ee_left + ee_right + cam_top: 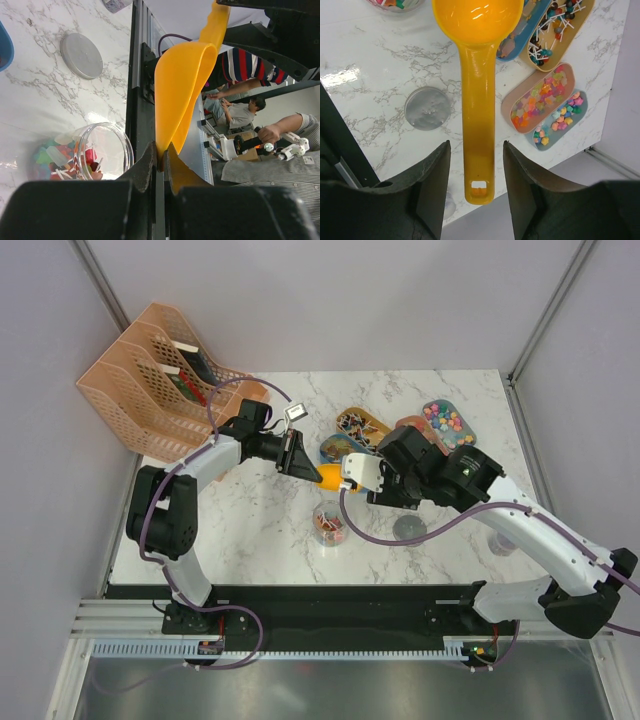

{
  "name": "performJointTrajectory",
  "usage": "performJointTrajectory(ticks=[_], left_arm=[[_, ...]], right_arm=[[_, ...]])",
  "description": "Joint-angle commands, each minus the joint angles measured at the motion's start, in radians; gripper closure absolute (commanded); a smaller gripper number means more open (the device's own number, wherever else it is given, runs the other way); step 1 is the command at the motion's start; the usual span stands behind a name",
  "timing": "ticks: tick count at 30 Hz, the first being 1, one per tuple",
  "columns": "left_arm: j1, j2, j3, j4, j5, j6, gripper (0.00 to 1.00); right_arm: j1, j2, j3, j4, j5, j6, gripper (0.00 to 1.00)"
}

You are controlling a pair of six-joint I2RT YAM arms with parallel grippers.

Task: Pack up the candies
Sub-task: Adjust the spatula.

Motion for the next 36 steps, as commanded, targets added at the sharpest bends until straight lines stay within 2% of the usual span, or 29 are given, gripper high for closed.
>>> performJointTrajectory(ticks=[1,17,26,29,30,31,32,34,36], left_arm=[[0.000,0.001,0.020,0.008,0.144,-0.004,0.98],[0.000,0.012,0.021,0.006,0.142,-0.004,0.98],[0.000,0.016,0.020,0.008,0.142,-0.001,0.98],[0.002,0.016,0.018,0.006,0.141,0.000,0.98],[0.002,0.018,0.020,0.006,0.139,0.000,0.98],[0.000,0.018,0.020,0.006,0.136,-0.001,0.98],[0.000,0.019,0.024,0.005,0.109,-0.003,0.98],[0.007,0.018,0.032,0.003,0.036,-0.009,0.84],[0.013,0.016,0.041,-0.003,-0.104,-0.006,0.81]], right_arm=[[-0.001,0.000,-0.020,0.043,-0.012,-0.006,0.47],[-0.001,0.029,-0.014,0.075,-0.041,0.000,0.60],[-0.001,0.041,-0.011,0.078,-0.060,0.006,0.61],[-0.001,0.046,-0.008,0.073,-0.066,0.007,0.78],[-0.003,0.046,-0.007,0.069,-0.068,0.007,0.90],[-0.001,0.045,-0.003,0.066,-0.072,0.012,0.94],[-0.001,0.043,-0.002,0.063,-0.075,0.015,0.98],[-0.013,0.035,0.009,0.056,-0.074,0.047,1.00],[-0.073,0.026,0.015,0.052,-0.083,0.076,1.00]])
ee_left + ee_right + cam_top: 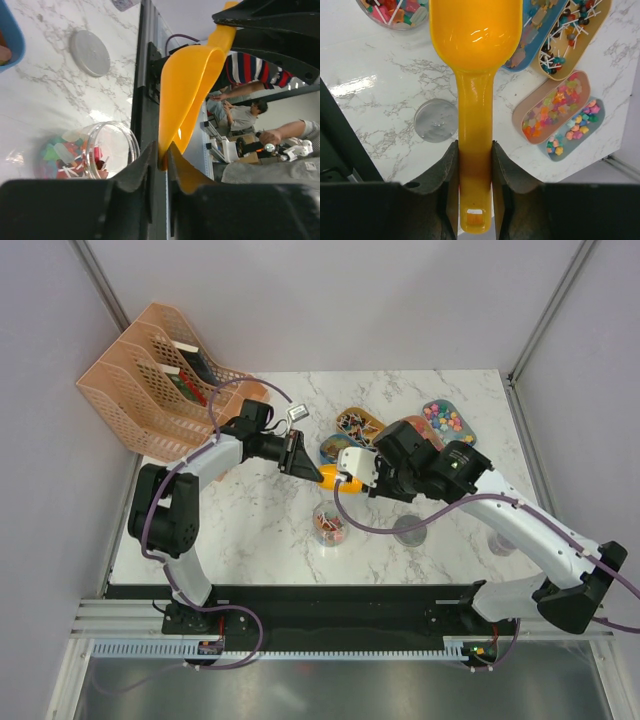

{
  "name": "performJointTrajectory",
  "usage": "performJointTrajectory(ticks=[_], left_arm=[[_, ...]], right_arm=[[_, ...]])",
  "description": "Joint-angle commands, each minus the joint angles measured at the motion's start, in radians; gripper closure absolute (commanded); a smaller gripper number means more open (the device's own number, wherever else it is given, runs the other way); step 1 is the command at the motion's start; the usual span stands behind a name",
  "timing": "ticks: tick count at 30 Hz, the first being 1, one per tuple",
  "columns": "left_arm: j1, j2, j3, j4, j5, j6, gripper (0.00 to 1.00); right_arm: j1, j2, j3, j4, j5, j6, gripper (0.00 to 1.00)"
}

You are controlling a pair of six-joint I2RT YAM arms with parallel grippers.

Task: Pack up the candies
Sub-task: Adjust the spatula, then scoop the fake candies from the storage box.

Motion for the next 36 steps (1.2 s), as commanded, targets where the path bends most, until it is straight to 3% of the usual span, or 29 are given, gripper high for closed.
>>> performJointTrajectory(ticks=[1,2,3,5,8,11,17,24,36], left_arm=[[0.015,0.001,0.057,-0.011,-0.158,0.014,0.76],[0.017,0.001,0.074,-0.041,-0.367,0.037,0.69],[0.017,0.003,0.083,-0.072,-0.448,0.061,0.60],[0.017,-0.003,0.095,-0.072,-0.711,0.091,0.56],[0.020,-0.009,0.112,-0.077,-0.844,0.137,0.55],[0.019,-0.022,0.108,-0.072,-0.883,0.121,0.54],[0.011,-0.054,0.054,-0.037,-0.975,0.109,0.53],[0.011,-0.063,0.020,-0.017,-0.994,0.114,0.53],[0.012,-0.008,0.034,-0.009,-0.984,0.107,0.52]], right_arm=[[-0.086,-0.028,0.042,-0.010,-0.052,0.076,1.00],[-0.115,-0.032,0.041,-0.011,-0.051,0.088,1.00],[-0.175,-0.035,0.024,-0.011,-0.038,0.098,1.00],[-0.239,-0.034,0.006,-0.010,-0.012,0.121,1.00],[-0.359,0.000,-0.031,0.001,0.011,0.150,1.00],[-0.466,0.049,-0.019,-0.003,0.015,0.161,1.00],[-0.739,0.311,0.226,-0.141,-0.001,0.220,1.00],[-0.818,0.579,0.513,-0.328,0.072,0.214,1.00],[-0.885,0.676,0.447,-0.347,0.017,0.239,1.00]])
